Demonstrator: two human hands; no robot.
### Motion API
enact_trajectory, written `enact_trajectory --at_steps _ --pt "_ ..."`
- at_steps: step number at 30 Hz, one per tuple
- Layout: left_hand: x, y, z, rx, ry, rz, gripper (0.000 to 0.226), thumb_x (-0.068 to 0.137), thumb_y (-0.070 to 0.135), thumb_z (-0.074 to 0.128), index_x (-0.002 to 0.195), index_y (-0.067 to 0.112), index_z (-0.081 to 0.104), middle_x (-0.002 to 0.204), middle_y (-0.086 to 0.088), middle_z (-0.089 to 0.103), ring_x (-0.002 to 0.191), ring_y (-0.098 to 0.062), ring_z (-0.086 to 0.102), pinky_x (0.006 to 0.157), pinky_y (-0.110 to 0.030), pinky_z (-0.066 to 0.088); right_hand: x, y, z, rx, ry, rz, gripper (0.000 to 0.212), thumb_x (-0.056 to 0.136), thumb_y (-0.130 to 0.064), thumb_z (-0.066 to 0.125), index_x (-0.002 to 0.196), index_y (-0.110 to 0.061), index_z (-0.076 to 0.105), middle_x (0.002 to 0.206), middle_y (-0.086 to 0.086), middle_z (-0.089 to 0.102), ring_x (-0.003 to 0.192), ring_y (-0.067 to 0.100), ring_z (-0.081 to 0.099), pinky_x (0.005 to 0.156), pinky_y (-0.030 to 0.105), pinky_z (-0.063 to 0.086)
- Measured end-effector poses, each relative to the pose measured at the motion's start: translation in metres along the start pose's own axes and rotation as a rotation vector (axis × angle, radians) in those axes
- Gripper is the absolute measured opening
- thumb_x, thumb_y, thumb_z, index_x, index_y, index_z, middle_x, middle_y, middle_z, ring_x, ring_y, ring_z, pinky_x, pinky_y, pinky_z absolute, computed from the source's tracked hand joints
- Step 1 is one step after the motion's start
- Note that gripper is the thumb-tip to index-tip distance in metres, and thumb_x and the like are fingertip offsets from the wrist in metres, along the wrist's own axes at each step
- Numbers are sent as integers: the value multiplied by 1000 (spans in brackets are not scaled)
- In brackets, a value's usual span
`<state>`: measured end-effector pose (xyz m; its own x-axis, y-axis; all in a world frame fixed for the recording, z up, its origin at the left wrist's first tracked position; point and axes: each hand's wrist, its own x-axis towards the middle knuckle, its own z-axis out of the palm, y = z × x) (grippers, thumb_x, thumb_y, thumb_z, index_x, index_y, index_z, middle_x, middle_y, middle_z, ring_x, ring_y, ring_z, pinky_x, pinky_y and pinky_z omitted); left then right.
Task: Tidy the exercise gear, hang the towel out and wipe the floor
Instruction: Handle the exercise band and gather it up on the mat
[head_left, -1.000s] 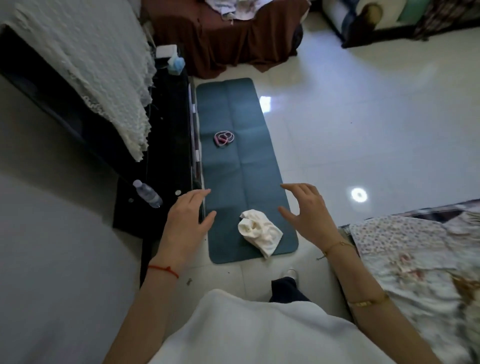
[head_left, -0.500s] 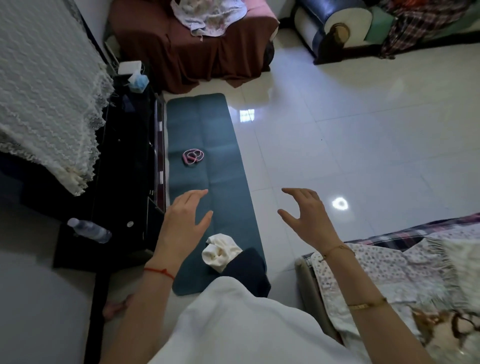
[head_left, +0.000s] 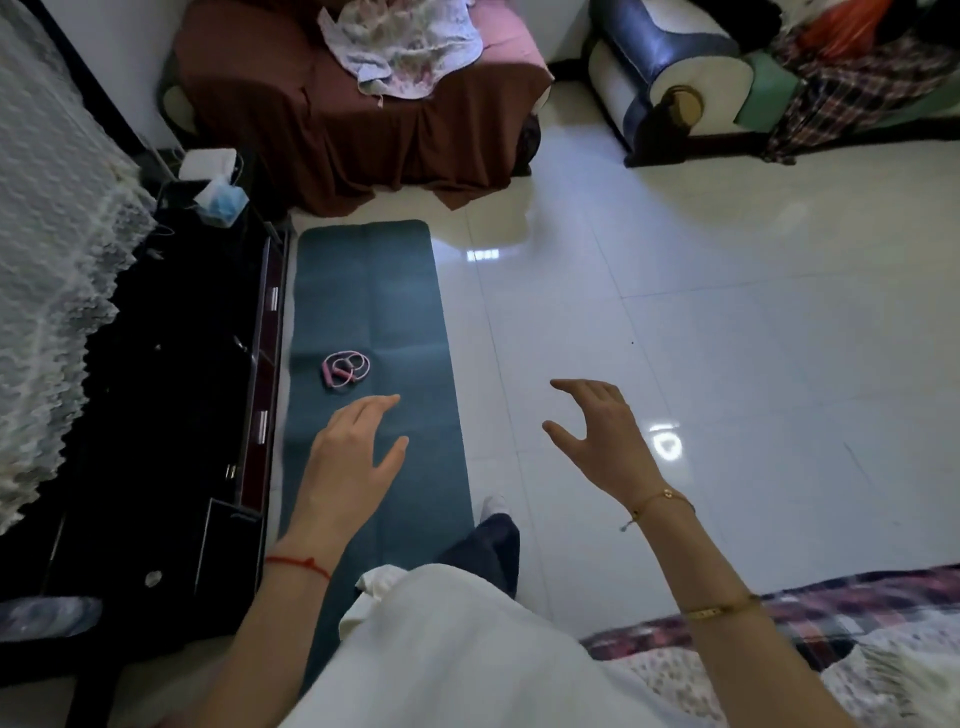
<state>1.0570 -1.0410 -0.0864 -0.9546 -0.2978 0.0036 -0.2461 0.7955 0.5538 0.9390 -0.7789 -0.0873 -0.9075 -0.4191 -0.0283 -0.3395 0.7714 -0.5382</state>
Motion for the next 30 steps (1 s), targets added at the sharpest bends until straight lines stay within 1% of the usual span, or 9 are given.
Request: enact_trajectory --at_steps 5,9,12,16,20,25,28,30 --pt "108 23 -3 -18 47 -73 47 90 21 66 135 16 54 134 -1 57 128 -19 47 109 -45 40 123 14 -38 -11 -35 -51 50 88 -29 66 135 -17 51 134 1 55 130 20 42 109 41 38" --pt "178 35 -7 -16 62 -85 46 89 21 67 133 18 56 130 0 59 121 -20 53 104 -46 45 203 21 -54 -12 -56 -101 50 89 -30 66 135 -16 51 135 1 54 130 20 41 110 40 37" --pt "223 42 -8 -8 85 -106 44 89 20 67 132 17 57 128 1 60 119 -20 54 104 -43 45 259 28 -57 -4 -79 -148 50 89 -30 65 135 -18 50 135 -1 54 130 18 41 110 39 37" --pt "276 47 -2 -7 151 -184 44 90 20 67 132 16 57 129 1 59 120 -16 52 106 -34 41 334 39 -56 3 -139 -227 49 89 -31 65 134 -19 50 133 -3 54 130 18 40 109 39 38" --pt "328 56 10 -5 226 -294 44 90 20 67 133 16 56 131 1 58 122 -15 51 107 -32 40 421 47 -58 -11 -227 -330 48 90 -31 64 135 -21 49 135 -3 53 130 18 39 110 37 36" --pt "389 72 27 -31 359 -503 45 91 20 67 135 15 56 134 0 57 125 -14 49 103 -18 31 535 44 -68 -77 -360 -520 49 92 -33 61 137 -22 48 139 -4 51 132 17 37 111 34 34" --pt "418 86 35 -53 443 -621 45 92 20 65 136 15 54 135 -1 56 125 -13 48 103 -16 31 595 35 -70 -112 -430 -640 49 92 -37 59 137 -23 46 139 -3 50 132 18 37 111 35 35" --pt "432 95 39 -74 496 -690 45 93 20 64 137 14 54 136 -1 55 124 -12 48 103 -18 33 627 26 -67 -130 -475 -704 49 92 -38 59 137 -23 46 139 -3 50 132 18 37 110 34 35"
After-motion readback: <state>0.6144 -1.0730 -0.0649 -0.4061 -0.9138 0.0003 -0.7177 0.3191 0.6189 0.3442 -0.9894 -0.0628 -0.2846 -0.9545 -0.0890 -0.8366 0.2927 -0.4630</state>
